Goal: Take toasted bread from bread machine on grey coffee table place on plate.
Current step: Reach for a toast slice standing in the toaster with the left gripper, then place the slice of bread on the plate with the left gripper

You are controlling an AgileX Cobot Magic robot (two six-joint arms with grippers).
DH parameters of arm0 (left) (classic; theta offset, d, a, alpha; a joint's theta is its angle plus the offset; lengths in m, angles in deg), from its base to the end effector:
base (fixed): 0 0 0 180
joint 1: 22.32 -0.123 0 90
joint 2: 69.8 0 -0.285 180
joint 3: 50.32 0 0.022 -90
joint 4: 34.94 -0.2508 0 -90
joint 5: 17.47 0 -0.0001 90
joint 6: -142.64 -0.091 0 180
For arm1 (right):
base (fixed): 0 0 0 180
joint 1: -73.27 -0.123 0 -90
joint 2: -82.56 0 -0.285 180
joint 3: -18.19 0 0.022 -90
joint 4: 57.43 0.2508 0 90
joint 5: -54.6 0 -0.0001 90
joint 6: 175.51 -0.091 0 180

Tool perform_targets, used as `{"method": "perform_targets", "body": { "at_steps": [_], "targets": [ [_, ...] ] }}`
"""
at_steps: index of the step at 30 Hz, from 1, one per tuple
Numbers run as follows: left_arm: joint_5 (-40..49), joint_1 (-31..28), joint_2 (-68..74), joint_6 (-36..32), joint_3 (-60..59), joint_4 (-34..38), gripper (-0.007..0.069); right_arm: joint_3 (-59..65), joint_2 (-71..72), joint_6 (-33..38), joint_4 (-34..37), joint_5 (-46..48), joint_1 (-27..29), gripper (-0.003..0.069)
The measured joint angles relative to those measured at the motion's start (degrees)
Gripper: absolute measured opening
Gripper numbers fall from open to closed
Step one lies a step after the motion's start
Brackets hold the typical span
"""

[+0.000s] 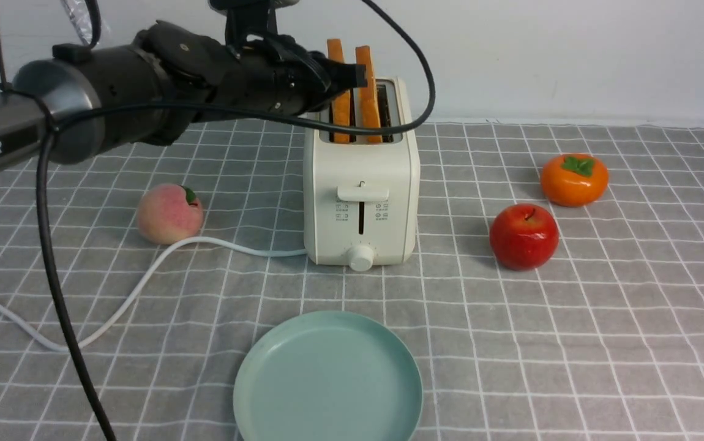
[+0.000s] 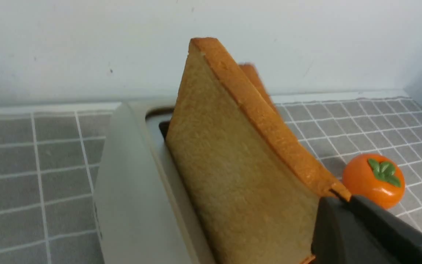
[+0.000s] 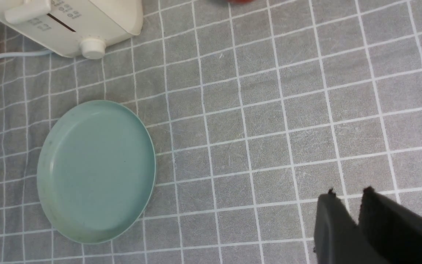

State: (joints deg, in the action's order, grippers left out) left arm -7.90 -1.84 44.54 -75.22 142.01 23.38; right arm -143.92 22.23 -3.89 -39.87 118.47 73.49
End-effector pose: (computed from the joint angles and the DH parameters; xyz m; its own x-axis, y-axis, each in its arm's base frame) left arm 0.4202 -0.1708 0.3255 -0.4208 -0.2060 -0.8835 0.3497 0.8617 -0.3675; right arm 0.1551 0.0241 0.3752 -0.7926 0.2734 -0.5449 0.0582 0.9236 0.3788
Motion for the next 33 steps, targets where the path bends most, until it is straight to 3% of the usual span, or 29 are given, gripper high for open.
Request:
{"method": "perform_targets", "body": {
  "at_steps": [13, 19, 24, 25, 27, 33],
  "targets": [
    [5.46, -0.06, -7.65, -0.43, -0.05, -2.6, -0.0013, 0.97, 0.0, -0.04, -0.05, -0.35, 0.0, 0.0131],
    [12.86, -0.06, -16.57, 0.43, -0.05, -4.5, -0.0013, 3.51, 0.0, -0.04, -0.05, -1.65, 0.0, 0.0138],
    [21.62, -0.48, -20.47, 9.47, -0.05, -9.37, -0.0013, 3.51, 0.0, -0.04, 0.57, -2.16, 0.0, 0.0144],
    [26.79, -0.92, -21.26, 15.41, -0.05, -12.12, -0.0013, 3.51, 0.0, -0.04, 1.16, -2.22, 0.0, 0.0146],
    [33.08, -1.18, -21.44, 21.15, -1.2, -15.81, -0.0013, 3.51, 0.0, -0.04, 1.5, -2.28, 0.0, 0.0148],
    [38.41, -1.23, -21.62, 25.0, -12.66, -17.37, -0.0013, 3.51, 0.0, -0.04, 2.98, -2.28, 0.0, 0.0153]
  ]
}}
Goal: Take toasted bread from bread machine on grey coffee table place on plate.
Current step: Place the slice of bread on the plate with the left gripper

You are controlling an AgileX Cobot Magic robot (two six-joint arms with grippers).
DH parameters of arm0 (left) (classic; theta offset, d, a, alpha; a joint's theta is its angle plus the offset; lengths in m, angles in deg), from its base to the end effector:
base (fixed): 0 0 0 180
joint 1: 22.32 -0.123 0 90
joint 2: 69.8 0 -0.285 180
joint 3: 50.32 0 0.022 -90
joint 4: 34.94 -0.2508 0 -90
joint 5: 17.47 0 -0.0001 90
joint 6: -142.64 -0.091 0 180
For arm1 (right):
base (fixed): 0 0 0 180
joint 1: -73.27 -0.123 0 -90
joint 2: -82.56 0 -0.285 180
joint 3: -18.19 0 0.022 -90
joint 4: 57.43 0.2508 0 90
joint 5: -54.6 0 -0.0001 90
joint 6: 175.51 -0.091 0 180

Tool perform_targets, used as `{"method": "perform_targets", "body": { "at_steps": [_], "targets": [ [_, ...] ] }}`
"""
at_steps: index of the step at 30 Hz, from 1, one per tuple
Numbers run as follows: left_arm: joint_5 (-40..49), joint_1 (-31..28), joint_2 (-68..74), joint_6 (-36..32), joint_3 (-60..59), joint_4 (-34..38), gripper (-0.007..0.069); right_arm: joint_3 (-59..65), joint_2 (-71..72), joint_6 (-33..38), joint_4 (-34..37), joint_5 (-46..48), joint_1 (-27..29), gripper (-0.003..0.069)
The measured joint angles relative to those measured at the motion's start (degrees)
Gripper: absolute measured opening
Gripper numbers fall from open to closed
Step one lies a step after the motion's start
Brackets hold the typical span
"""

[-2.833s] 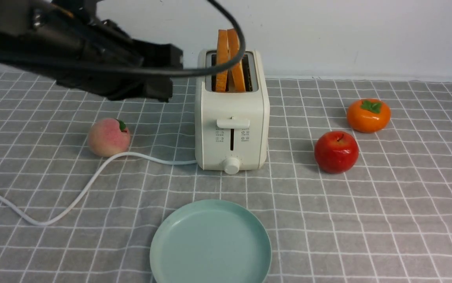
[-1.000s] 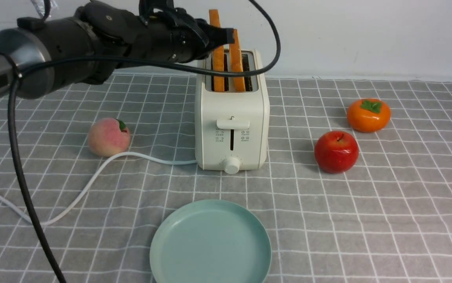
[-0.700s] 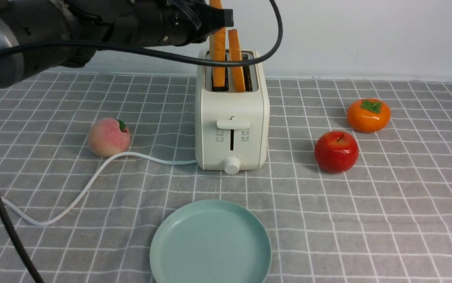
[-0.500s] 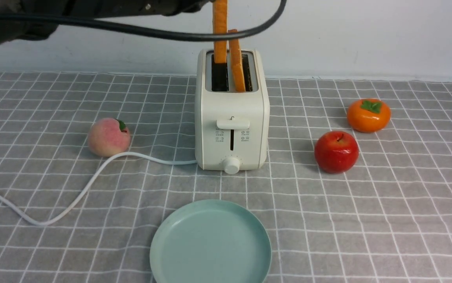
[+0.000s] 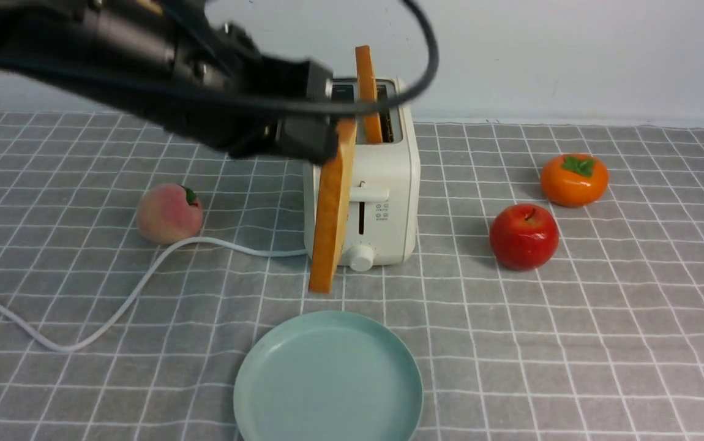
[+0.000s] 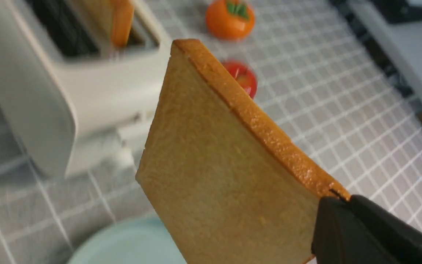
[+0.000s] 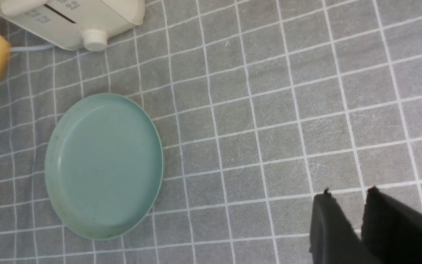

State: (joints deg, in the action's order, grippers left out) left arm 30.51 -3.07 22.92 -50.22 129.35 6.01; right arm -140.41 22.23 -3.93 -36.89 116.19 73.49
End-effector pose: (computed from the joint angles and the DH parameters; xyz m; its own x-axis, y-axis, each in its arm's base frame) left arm 0.2905 -0.1484 0.3620 -0.8005 0.0046 -0.5993 0.4044 0.7422 -0.5345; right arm 0.1576 0.0275 0.3605 -0.8039 0.3053 -0.5105 0.0716 0.9016 0.4266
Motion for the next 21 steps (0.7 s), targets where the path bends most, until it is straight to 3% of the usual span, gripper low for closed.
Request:
{"method": "perform_targets", "body": {
  "at_steps": [4, 12, 21],
  "targets": [
    [0.21, -0.13, -0.66, -4.22, -10.98, 6.65, -0.0013, 0.0, 0.0, 1.45, 1.79, 0.0, 0.0, 0.0157],
    [-5.88, -0.07, -0.89, -24.77, -25.61, 29.23, -0.0013, 0.0, 0.0, 7.39, 9.36, -2.4, 0.0, 0.016],
    [-11.61, -0.07, -0.84, -29.08, -30.54, 35.29, -0.0013, 0.0, 0.0, 7.49, 10.8, -2.98, 0.0, 0.0166]
  ]
}}
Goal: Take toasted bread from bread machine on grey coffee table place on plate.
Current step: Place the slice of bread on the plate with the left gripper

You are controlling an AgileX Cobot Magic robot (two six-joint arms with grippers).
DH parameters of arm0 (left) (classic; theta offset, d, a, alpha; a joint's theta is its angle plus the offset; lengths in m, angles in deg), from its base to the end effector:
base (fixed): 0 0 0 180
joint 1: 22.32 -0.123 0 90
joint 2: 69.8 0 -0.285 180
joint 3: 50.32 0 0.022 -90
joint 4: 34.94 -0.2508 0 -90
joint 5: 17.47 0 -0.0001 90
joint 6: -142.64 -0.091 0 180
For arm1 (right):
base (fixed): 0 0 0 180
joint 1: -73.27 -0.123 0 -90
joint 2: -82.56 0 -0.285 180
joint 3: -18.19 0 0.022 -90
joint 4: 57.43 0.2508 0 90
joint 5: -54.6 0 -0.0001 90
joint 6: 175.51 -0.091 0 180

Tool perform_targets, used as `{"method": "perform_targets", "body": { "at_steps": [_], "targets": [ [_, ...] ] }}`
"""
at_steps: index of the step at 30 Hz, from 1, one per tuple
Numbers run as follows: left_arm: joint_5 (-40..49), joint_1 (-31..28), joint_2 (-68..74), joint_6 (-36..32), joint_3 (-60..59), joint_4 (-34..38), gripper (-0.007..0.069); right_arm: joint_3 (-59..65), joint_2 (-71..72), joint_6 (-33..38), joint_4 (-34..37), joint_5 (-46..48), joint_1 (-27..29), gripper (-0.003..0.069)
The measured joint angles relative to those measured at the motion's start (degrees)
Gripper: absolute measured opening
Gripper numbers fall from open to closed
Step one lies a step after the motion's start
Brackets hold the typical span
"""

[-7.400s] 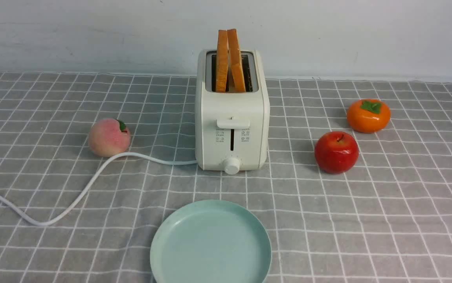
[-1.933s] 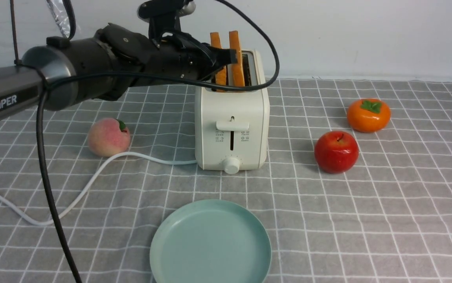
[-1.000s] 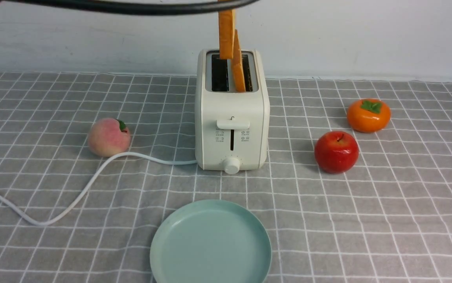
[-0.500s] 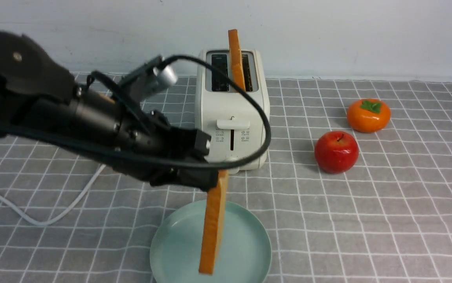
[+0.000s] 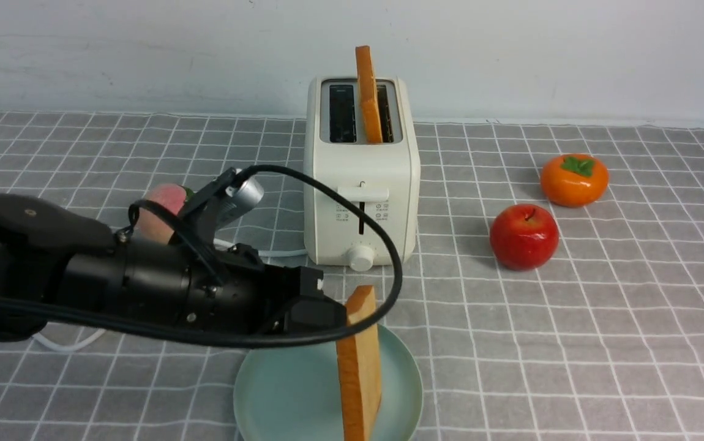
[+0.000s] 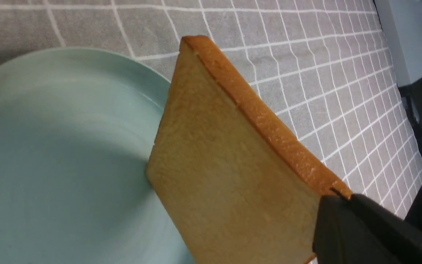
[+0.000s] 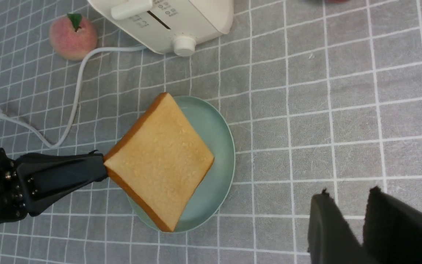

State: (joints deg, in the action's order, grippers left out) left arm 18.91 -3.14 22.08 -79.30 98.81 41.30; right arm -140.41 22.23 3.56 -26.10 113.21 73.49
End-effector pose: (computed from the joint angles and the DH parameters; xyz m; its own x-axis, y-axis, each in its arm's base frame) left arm 0.2536 -0.1438 0.2403 -0.8938 -0.1366 -0.4271 0.2410 0.6569 -0.7145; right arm 0.1605 0.0398 0.3696 -0.7808 0.2877 -0.5546 -0.0588 0.8499 0.5236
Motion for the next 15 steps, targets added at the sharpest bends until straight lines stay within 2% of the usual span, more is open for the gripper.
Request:
{"method": "perform_targets", "body": {
  "at_steps": [4, 9, 13, 14, 15],
  "targets": [
    [-0.29, 0.0, 0.12, 0.13, -0.32, -0.24, -0.0013, 0.0, 0.0, 0.0, 0.0, 0.0, 0.0, 0.017],
    [0.18, 0.0, 0.23, 3.52, -0.32, -4.91, -0.0013, 0.0, 0.0, 0.0, 0.37, 0.06, 0.0, 0.0176],
    [-0.95, 0.0, 0.47, 8.69, -0.46, -12.06, 0.0006, 0.0, 0.0, 0.0, 0.49, 0.52, 0.0, 0.0181],
    [-2.3, 0.0, 0.89, 10.22, -0.92, -16.55, 0.0044, 0.0, 0.0, 0.0, 0.61, 0.64, 0.0, 0.0181],
    [-2.91, 0.0, 1.18, 10.88, -1.02, -17.81, 0.006, 0.0, 0.0, 0.0, 0.67, 0.64, 0.0, 0.0182]
  ]
}}
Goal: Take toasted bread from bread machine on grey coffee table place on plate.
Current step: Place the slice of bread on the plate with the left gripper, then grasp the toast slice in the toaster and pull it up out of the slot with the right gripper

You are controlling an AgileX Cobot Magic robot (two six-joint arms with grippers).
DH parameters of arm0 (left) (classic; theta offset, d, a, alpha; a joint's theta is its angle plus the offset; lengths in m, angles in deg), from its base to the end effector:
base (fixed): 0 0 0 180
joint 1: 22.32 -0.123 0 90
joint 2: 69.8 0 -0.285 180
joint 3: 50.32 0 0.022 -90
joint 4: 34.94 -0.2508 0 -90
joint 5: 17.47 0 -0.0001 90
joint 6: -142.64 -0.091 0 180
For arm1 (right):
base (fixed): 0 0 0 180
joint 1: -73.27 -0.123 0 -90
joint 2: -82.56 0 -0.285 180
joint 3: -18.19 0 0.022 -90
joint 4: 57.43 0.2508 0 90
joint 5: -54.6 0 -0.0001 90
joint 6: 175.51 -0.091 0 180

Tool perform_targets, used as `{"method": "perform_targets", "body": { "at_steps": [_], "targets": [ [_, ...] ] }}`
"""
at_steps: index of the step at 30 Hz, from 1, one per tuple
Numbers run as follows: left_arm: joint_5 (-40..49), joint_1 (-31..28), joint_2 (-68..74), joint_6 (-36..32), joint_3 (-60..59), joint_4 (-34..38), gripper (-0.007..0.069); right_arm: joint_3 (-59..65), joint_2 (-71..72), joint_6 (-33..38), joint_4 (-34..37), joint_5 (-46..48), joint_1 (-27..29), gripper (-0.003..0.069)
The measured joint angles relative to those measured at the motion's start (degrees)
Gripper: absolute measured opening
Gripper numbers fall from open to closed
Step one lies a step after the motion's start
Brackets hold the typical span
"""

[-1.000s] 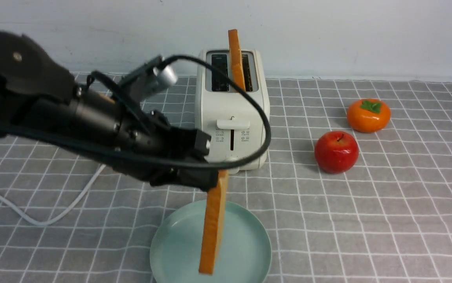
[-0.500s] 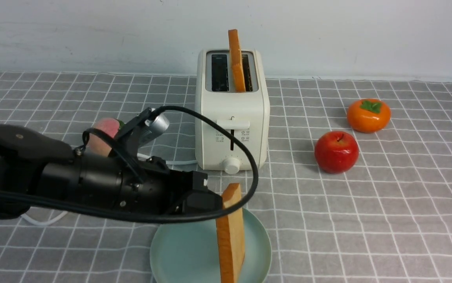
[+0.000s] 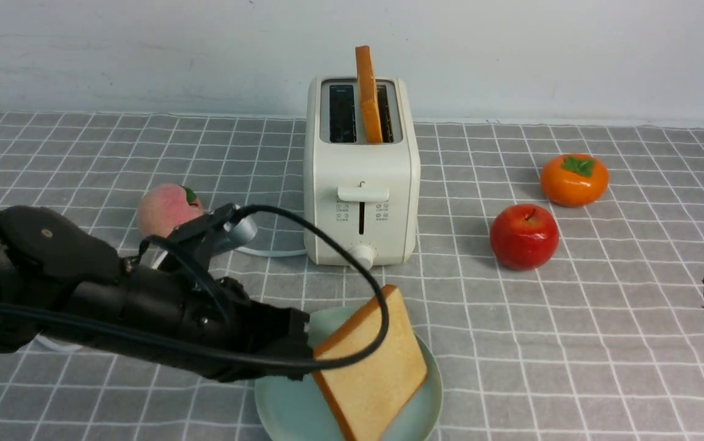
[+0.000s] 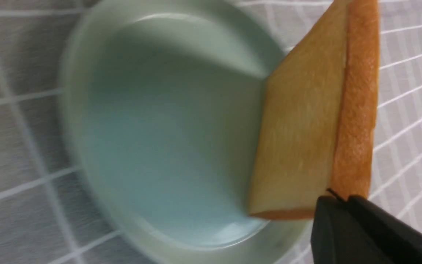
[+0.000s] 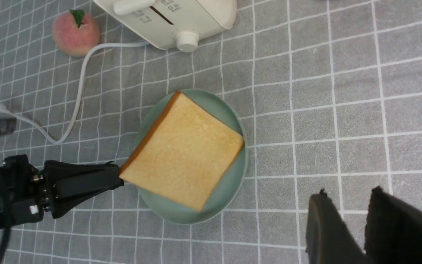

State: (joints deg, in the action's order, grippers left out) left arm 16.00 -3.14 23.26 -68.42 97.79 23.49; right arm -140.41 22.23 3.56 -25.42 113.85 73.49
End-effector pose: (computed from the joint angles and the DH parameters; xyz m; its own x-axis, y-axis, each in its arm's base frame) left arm 0.2508 -0.1326 0.2169 -0.9173 -0.0395 -0.3963 0.2151 0.7882 -0.5765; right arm 0.1596 0.0409 0.3695 -0.7881 0.2878 -0.5441 -0.0602 0.8437 0.5335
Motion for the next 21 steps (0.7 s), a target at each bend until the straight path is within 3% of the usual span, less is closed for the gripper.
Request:
{"method": "perform_targets", "body": {
  "at_steps": [8, 12, 13, 16, 17, 18, 19, 21],
  "targets": [
    [-2.82, 0.0, 0.19, 1.71, -0.18, -4.8, 0.0335, 0.0, 0.0, 0.0, 0.39, -0.03, 0.0, 0.0191],
    [-3.02, 0.0, -0.94, 2.85, -0.18, -5.83, 0.0365, 0.0, 0.0, 0.0, 1.01, -1.91, 0.0, 0.0192],
    [-3.21, 0.0, -1.64, 3.92, -0.18, -6.42, 0.0357, 0.0, 0.0, 0.0, 1.62, -2.96, 0.0, 0.0192],
    [-3.86, 0.0, -7.77, 11.64, -0.18, -12.34, 0.0217, -1.79, -1.32, 2.53, 3.29, -5.65, 0.0, 0.019],
    [-3.86, 0.0, -8.22, 12.65, -0.18, -12.88, 0.0204, -1.99, -1.48, 2.72, 3.39, -5.65, 0.0, 0.0189],
    [-3.5, 0.0, -12.57, 16.98, -0.18, -18.59, 0.0078, -4.39, -3.56, 3.89, 3.52, -5.52, -0.63, 0.0177],
    [-3.02, 0.0, -15.68, 20.54, -0.18, -23.02, 0.0022, -6.41, -5.07, 4.56, 3.56, -5.4, -1.71, 0.0167],
    [-1.57, 0.0, -20.6, 26.56, -0.18, -30.03, -0.0014, -9.4, -8.69, 4.89, 2.8, -5.19, -4.36, 0.0146]
  ]
}}
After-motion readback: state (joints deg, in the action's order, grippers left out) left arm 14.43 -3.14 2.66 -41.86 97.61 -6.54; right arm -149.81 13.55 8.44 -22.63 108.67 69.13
